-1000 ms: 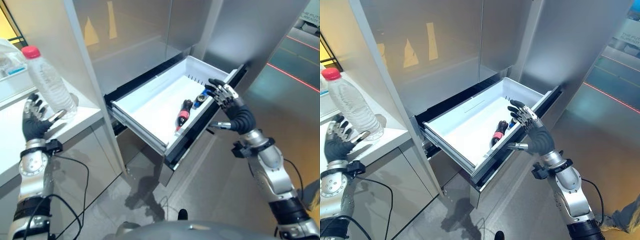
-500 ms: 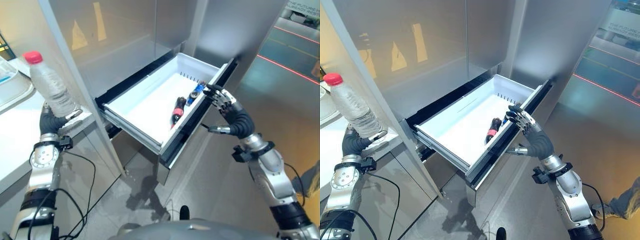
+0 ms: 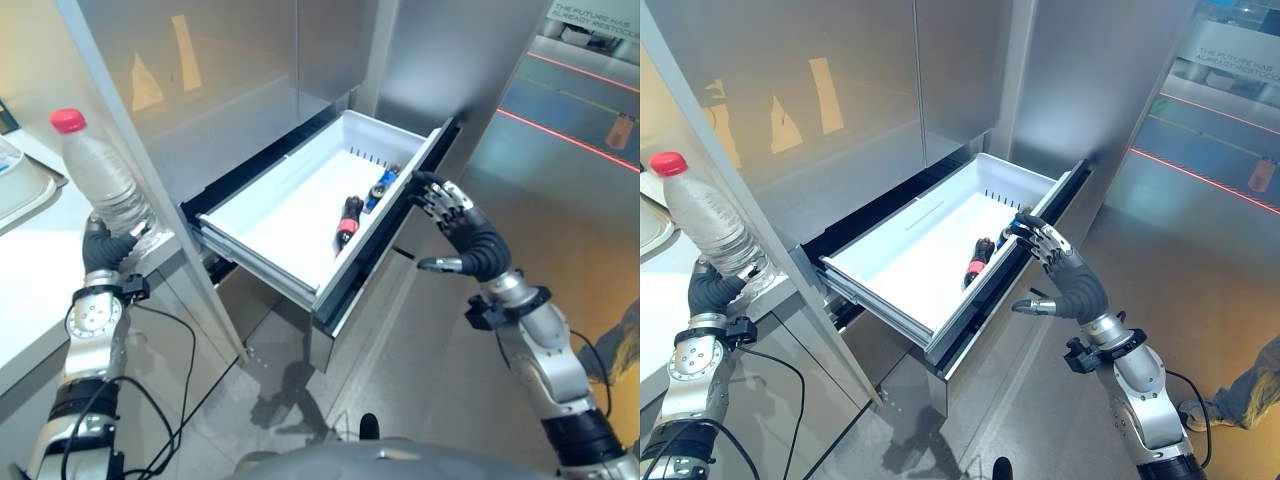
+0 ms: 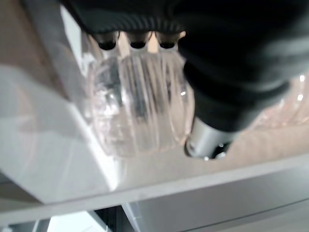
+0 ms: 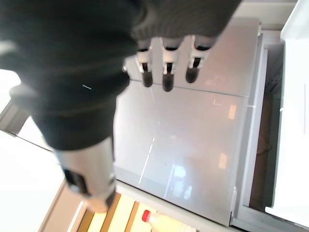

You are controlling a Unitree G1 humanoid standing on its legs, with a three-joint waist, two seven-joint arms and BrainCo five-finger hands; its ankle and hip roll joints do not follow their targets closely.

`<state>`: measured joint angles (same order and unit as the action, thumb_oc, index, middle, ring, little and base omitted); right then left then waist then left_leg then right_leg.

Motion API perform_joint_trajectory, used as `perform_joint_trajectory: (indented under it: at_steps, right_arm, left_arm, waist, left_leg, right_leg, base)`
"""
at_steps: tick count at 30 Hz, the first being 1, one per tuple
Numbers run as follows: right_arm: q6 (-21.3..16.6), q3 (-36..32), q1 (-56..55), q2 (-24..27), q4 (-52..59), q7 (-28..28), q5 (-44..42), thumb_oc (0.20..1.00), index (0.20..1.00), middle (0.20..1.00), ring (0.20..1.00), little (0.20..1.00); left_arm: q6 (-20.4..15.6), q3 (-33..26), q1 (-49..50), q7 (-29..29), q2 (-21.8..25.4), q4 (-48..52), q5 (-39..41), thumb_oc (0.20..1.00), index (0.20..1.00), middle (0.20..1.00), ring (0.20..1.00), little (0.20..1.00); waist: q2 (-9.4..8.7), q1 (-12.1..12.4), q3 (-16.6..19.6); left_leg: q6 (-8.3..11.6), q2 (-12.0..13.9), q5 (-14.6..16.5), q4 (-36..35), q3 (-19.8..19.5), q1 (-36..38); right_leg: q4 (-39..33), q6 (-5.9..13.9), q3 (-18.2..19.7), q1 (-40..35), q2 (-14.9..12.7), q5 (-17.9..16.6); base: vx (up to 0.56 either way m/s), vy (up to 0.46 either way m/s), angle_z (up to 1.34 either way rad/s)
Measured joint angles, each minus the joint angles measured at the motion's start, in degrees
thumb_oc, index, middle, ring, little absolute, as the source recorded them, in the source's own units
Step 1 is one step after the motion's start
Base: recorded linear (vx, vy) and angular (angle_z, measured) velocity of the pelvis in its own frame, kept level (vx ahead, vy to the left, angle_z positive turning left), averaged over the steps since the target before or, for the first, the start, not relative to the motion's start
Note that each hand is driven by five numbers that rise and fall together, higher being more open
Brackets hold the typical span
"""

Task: Take the drinks into the refrigerator

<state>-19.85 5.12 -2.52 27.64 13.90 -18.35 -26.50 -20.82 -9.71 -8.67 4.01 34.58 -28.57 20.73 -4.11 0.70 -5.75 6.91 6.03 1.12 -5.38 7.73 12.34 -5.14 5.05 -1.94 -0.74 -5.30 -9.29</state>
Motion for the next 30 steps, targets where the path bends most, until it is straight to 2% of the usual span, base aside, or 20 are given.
perform_joint_trajectory:
  at_steps: [8,15,19,22,30]
  right_arm:
    - [-0.01,0.00,-0.01,-0.05,0.00,0.01,0.01,1.000,1.000,1.000,1.000,1.000]
    - [-0.02,-0.02,-0.06,-0.32,-0.12,0.23,0.06,1.000,1.000,1.000,1.000,1.000]
    - [-0.05,-0.53,-0.05,-1.80,-1.91,1.73,0.14,1.000,1.000,1.000,1.000,1.000]
    - [-0.11,-1.77,0.02,-2.76,-4.97,3.09,1.25,1.000,1.000,1.000,1.000,1.000]
    - [-0.08,-5.04,-0.01,-2.75,-9.98,5.64,2.87,1.000,1.000,1.000,1.000,1.000]
  left_arm:
    - [-0.11,-0.03,0.07,0.14,-0.95,0.03,-0.83,0.200,0.200,0.200,0.200,0.200]
    - [-0.97,-0.62,4.51,-0.77,-4.20,7.37,2.78,0.200,0.200,0.200,0.200,0.200]
    - [-1.36,-0.52,10.08,-4.94,-9.10,15.96,8.63,0.200,0.200,0.200,0.200,0.200]
    - [-0.87,-0.41,13.66,-8.03,-12.07,18.43,11.72,0.200,0.200,0.200,0.200,0.200]
    - [0.97,-0.41,19.94,-13.74,-14.50,22.44,16.60,0.200,0.200,0.200,0.200,0.200]
  waist:
    - [-0.61,0.03,1.24]
    - [-0.73,0.08,1.36]
    - [-0.78,0.22,1.38]
    - [-0.93,0.12,1.30]
    - [-0.93,0.80,0.26]
  left_leg:
    - [0.00,0.00,0.00,-0.01,0.05,-0.05]
    - [0.00,0.01,0.03,0.01,-0.02,-0.04]
    - [-0.02,0.04,0.08,0.00,-0.11,-0.16]
    - [-0.06,0.10,0.16,-0.03,-0.13,-0.43]
    - [0.28,0.45,0.08,0.27,-0.95,-0.95]
  right_leg:
    - [0.01,0.00,0.04,0.00,0.00,-0.01]
    - [0.00,0.01,0.05,0.06,0.00,-0.01]
    - [-0.02,0.01,0.04,0.03,-0.01,0.00]
    - [-0.05,-0.05,0.01,0.08,0.00,0.06]
    - [-0.05,-0.55,-0.85,0.29,0.24,-0.31]
  base:
    - [0.00,0.000,0.00]
    - [0.00,0.000,0.00]
    - [0.00,0.000,0.00]
    - [-0.02,-0.005,0.00]
    - [-0.02,-0.020,0.05]
